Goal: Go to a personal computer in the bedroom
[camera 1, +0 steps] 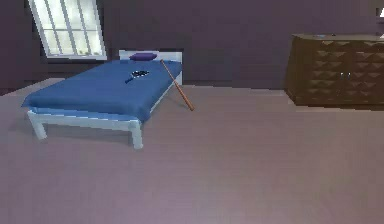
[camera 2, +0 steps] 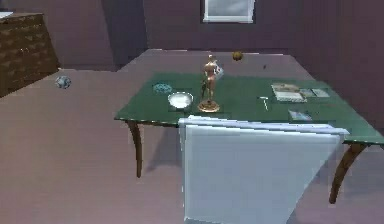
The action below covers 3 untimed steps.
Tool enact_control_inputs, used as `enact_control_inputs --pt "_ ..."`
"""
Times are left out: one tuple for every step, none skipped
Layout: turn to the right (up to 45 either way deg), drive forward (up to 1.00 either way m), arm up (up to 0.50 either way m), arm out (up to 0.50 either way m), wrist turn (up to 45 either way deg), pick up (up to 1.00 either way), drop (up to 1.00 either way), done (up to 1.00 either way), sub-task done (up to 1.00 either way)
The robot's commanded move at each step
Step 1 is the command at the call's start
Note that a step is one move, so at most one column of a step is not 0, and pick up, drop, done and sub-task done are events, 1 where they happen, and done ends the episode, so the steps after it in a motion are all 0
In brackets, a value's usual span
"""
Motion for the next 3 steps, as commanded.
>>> enact_control_inputs --pt "0.0 0.25 0.0 0.0 0.0 0.0 0.0 0.0 0.0" --pt "45.0 0.0 0.0 0.0 0.0 0.0 0.0 0.0 0.0" --pt "3.0 0.0 0.0 0.0 0.0 0.0 0.0 0.0 0.0"
